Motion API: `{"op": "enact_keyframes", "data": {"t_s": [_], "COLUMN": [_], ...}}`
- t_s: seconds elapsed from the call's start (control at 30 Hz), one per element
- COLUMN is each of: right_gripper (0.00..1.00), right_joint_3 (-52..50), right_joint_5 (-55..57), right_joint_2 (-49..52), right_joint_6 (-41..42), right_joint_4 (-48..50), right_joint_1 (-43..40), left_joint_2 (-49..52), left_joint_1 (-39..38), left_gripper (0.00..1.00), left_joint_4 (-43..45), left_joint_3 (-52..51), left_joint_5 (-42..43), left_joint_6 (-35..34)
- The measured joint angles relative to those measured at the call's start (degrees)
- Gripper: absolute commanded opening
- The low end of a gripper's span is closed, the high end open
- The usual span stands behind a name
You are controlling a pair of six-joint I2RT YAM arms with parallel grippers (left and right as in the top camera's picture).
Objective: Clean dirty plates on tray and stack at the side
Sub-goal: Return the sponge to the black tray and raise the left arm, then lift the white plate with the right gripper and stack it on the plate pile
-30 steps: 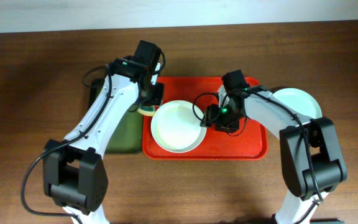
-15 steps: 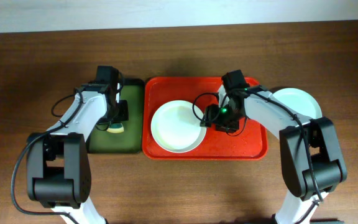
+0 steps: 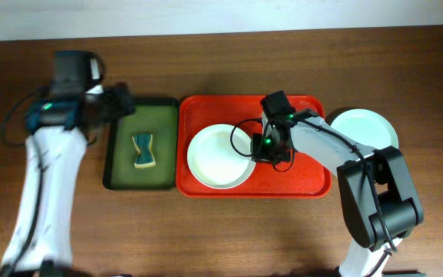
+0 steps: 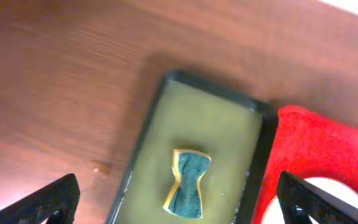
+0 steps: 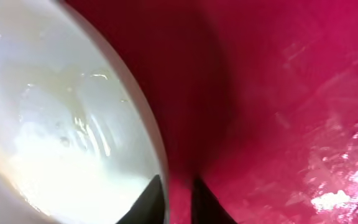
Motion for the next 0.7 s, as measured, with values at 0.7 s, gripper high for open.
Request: {"op": "enact_keyframes", "data": {"t_s": [0.7], "right_gripper": [0.04], "right_joint_3": [26.93], "right_joint_5": [19.3], "right_joint_2": [0.61], "right_joint_6": [4.48], "right_joint_4": [0.15], "right_joint_1": [18.18], "left_joint_2": [-6.08], "left_joint_1": [3.1], "left_gripper": [0.99], "left_joint_4": [-0.74], "left_joint_3": [0.0], "left_joint_5": [0.0], "left_joint_6": [-3.23]}}
